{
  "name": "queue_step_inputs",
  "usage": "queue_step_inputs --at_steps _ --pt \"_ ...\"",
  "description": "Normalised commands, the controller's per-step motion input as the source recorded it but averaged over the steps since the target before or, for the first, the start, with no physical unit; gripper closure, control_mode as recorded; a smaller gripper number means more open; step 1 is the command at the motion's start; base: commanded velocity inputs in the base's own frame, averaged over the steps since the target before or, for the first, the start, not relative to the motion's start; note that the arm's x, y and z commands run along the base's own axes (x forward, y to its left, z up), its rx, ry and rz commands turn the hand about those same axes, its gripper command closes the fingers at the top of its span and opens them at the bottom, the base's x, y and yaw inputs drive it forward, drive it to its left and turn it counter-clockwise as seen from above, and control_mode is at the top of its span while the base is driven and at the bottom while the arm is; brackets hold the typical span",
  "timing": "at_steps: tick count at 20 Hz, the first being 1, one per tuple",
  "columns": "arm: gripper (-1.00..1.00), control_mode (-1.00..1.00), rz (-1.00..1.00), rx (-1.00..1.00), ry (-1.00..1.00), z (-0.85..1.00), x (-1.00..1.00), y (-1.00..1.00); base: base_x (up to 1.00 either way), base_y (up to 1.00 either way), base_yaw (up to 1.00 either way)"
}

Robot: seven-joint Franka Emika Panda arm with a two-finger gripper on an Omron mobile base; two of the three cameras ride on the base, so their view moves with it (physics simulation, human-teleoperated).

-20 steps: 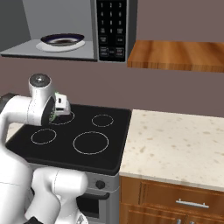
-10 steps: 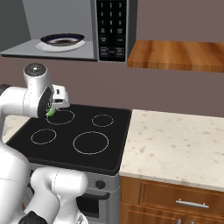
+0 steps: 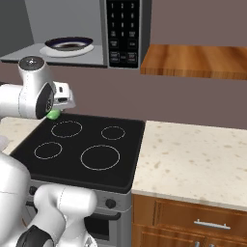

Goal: Pick the corn from the counter and place it in the microwave. Then turn on the microwave.

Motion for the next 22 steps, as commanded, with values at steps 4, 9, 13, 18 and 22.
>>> queue_step_inputs --at_steps 4,9,13,18,22 --pt "1.0 -1.0 0.0 -0.04 -0.05 0.37 -0.07 -0.04 0.0 0.0 0.0" --pt "1.0 -1.0 0.0 -0.04 -0.06 0.35 -0.09 -0.07 0.0 0.0 0.0" --pt "1.0 -1.0 0.0 -0.02 -0.03 0.31 -0.03 -0.08 0.0 0.0 0.0" --pt "1.0 -1.0 0.0 -0.01 -0.04 0.26 0.0 -0.07 0.0 0.0 0.0" --pt "1.0 -1.0 0.02 0.0 -0.06 0.23 0.01 -0.01 0.0 0.0 0.0"
